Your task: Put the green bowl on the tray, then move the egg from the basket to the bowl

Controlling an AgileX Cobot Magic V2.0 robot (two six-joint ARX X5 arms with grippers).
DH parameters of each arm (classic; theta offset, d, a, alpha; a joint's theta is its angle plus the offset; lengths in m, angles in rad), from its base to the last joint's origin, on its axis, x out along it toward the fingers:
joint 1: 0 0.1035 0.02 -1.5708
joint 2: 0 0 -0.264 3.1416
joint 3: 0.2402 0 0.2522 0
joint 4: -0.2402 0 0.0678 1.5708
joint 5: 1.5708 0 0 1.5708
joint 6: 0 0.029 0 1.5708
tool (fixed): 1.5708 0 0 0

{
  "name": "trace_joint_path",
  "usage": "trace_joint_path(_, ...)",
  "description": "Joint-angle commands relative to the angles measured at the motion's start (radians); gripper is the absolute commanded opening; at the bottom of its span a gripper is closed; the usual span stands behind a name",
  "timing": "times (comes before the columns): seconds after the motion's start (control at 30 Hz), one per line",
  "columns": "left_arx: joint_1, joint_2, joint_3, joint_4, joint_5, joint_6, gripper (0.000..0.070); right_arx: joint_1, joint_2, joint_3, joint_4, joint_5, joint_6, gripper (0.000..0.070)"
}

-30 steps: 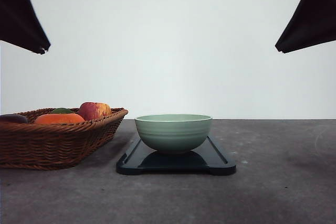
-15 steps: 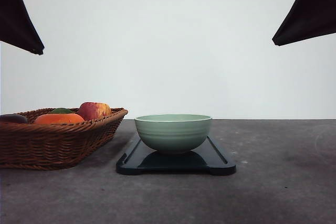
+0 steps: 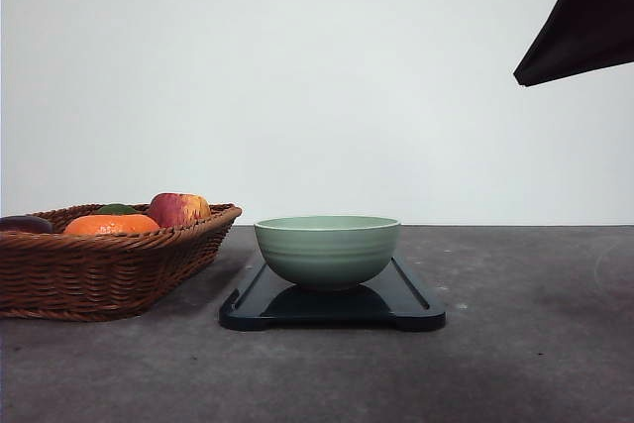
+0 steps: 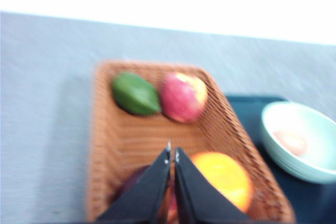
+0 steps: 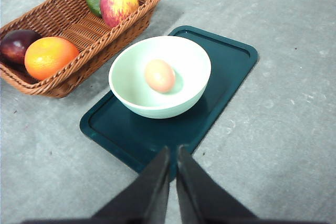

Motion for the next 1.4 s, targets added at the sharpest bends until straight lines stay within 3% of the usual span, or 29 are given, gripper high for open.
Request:
trace_joint_path(0.0,0.02,-0.05,-0.045,0.01,-0.002,0.014,0.0,0.005,0.006,0.013,0.011,-0.001,-0.005,0.0015)
trace_joint_path(0.2,0.064,-0.222,-0.174,0.01,-0.002,0.014,0.0,0.005,0.006,0.013,0.011,-0.001,-0.006,0.0015)
trace_joint_path(0.47,0.124,-0.331,-0.256,0.018,-0.006,0.014,0.0,0.005,0.006,0.013,0.011,-0.001,-0.006,0.0015)
trace_joint_path(1.27,0.128,-0.328,-0.275,0.033,-0.008,0.017,0.0,0.005,0.006,0.013,0.015,-0.001,-0.006,0.0015)
trace_joint_path(1.37,0.128,-0.328,-0.275,0.033,-0.008,0.017,0.0,0.004,0.006,0.013,0.028,0.002,-0.051,0.0015)
